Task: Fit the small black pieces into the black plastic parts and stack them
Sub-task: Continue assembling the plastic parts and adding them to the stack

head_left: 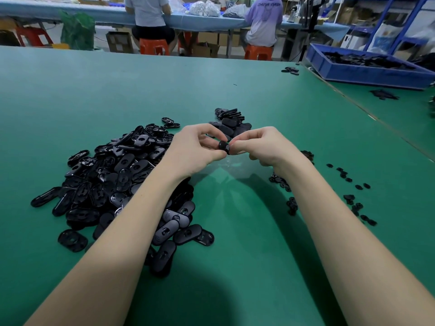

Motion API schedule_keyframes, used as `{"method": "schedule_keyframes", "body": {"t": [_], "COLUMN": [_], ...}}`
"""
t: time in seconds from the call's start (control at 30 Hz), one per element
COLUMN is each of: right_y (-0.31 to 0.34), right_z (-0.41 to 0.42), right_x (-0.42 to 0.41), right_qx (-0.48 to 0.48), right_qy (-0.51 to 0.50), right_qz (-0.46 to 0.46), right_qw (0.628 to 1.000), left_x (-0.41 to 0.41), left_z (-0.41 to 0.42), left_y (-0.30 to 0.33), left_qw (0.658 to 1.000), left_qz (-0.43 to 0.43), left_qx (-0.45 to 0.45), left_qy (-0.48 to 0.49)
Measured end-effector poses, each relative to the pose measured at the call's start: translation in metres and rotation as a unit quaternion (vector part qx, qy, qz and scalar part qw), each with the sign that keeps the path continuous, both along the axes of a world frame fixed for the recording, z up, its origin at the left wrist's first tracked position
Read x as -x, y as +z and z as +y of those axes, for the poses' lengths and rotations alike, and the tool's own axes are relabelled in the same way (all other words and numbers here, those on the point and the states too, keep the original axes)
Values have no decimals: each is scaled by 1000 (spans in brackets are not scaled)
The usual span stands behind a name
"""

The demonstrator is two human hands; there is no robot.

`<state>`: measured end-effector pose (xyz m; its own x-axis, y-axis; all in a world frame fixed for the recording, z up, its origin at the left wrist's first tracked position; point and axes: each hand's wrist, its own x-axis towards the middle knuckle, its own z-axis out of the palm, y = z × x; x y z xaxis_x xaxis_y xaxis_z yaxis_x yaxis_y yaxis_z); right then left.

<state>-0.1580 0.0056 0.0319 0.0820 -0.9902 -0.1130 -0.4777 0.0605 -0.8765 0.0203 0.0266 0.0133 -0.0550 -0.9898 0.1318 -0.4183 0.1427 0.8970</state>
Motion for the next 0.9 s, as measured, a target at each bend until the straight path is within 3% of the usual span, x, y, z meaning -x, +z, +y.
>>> {"method": "schedule_keyframes", "body": {"t": [0.37, 0.6, 0.9], "right_y": [-5, -8, -11], "right_z": [-3, -7, -3], "right_x": [-2, 3, 8], "right_qx": [-58, -77, -78], "right_qy": [-20, -20, 29], "right_qz": [-48, -84, -112], "right_qw": [997, 993, 990], "left_x": [2, 3, -3], "left_z": [0, 2, 2], "left_y": [2, 2, 6], "left_qw": [999, 999, 980], "left_qz": [-12, 24, 172], "left_qx": [38, 22, -93], "left_qy": [17, 7, -25]}}
